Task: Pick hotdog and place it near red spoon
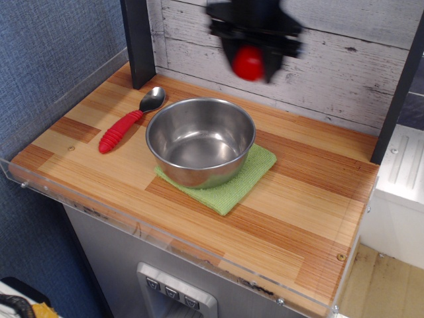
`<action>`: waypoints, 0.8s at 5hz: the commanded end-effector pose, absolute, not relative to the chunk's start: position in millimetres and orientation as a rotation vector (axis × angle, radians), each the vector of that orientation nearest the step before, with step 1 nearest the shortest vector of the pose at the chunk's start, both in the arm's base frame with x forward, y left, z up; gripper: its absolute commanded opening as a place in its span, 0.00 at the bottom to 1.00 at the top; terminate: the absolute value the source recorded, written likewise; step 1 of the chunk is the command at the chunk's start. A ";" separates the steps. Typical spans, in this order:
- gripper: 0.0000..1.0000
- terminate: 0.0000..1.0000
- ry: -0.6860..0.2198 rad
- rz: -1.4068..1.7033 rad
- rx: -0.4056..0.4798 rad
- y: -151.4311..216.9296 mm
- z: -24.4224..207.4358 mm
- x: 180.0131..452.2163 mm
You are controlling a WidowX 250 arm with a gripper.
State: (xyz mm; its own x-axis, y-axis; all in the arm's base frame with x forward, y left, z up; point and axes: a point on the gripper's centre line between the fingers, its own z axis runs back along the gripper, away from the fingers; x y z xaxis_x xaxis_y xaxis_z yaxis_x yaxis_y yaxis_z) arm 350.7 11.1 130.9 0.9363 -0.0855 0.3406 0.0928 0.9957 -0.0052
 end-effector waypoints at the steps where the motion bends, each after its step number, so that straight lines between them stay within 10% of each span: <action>1: 0.00 0.00 -0.323 -0.056 0.077 102.1 140.2 357.2; 4: 0.00 0.00 -0.175 0.014 0.092 129.5 89.5 368.5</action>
State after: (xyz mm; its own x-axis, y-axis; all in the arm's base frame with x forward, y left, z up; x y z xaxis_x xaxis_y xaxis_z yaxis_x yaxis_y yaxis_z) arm 370.7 127.3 68.1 0.9918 0.0105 0.1272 -0.0196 0.9974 0.0701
